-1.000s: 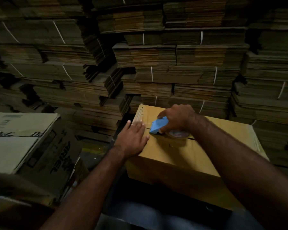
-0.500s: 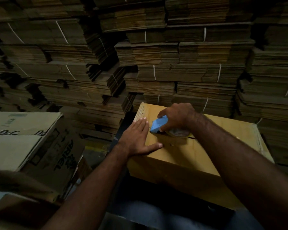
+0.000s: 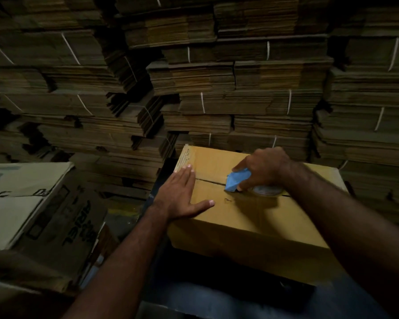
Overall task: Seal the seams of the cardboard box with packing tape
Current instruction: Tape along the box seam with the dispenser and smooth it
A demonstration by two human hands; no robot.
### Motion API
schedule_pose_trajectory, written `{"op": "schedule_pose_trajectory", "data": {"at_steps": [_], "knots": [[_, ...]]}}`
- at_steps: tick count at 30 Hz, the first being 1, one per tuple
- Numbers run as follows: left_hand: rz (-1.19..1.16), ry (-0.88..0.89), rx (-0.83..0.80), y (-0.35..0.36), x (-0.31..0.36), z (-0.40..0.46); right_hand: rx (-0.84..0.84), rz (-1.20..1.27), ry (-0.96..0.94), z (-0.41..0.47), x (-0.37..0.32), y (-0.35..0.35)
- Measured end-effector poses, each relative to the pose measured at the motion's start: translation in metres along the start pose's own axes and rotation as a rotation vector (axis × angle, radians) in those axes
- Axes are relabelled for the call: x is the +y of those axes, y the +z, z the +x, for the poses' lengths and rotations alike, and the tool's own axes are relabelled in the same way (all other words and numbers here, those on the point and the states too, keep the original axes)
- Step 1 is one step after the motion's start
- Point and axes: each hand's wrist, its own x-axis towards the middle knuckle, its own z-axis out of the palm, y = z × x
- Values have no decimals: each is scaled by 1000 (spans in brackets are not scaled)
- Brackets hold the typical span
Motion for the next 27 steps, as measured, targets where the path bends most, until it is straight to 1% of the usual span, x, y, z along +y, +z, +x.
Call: {"op": "schedule_pose_trajectory", "data": {"at_steps": [5, 8, 12, 17, 20, 23, 27], "knots": [[-7, 51, -75, -6, 20, 8, -8, 47, 12, 0, 4, 1], [-8, 34, -122, -8, 37, 22, -5, 56, 17, 2, 3, 3], [29, 21, -120, -6, 42, 27, -13, 83, 45, 2, 7, 4], [66, 147, -121, -1, 49, -5, 2, 74, 38, 0, 4, 3], [21, 189, -150, -4, 49, -7, 2, 88, 30, -2, 7, 3], [-29, 147, -135, -9, 48, 16, -2, 94, 27, -3, 6, 1], [7, 84, -97, -3, 45, 24, -11, 128, 9, -4, 6, -3]]}}
